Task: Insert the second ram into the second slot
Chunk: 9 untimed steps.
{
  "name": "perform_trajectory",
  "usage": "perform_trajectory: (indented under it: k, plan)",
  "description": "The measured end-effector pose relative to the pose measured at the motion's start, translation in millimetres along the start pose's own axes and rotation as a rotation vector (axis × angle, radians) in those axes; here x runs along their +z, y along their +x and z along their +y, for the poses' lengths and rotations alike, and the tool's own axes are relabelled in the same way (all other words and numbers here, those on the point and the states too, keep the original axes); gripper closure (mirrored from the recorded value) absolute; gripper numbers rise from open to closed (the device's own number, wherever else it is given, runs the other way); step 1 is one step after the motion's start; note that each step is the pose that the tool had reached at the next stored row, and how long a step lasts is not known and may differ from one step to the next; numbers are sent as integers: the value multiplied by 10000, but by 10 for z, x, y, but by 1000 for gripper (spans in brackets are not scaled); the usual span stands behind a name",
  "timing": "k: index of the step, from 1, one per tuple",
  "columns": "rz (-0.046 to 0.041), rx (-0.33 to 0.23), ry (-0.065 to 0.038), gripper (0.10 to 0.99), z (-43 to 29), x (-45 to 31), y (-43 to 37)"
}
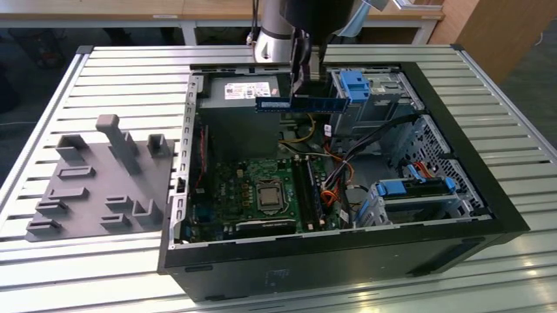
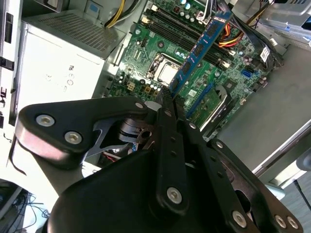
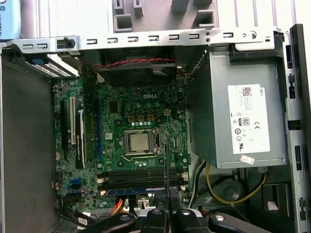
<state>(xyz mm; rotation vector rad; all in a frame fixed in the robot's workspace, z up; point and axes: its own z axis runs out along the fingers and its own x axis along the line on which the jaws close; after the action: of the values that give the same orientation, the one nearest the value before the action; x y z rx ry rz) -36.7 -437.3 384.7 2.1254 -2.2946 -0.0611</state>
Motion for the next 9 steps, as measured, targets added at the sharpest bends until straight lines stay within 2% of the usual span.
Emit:
perform_trajectory:
  k: [9]
  plan:
    - [-8, 211, 3, 949, 0, 0, 0]
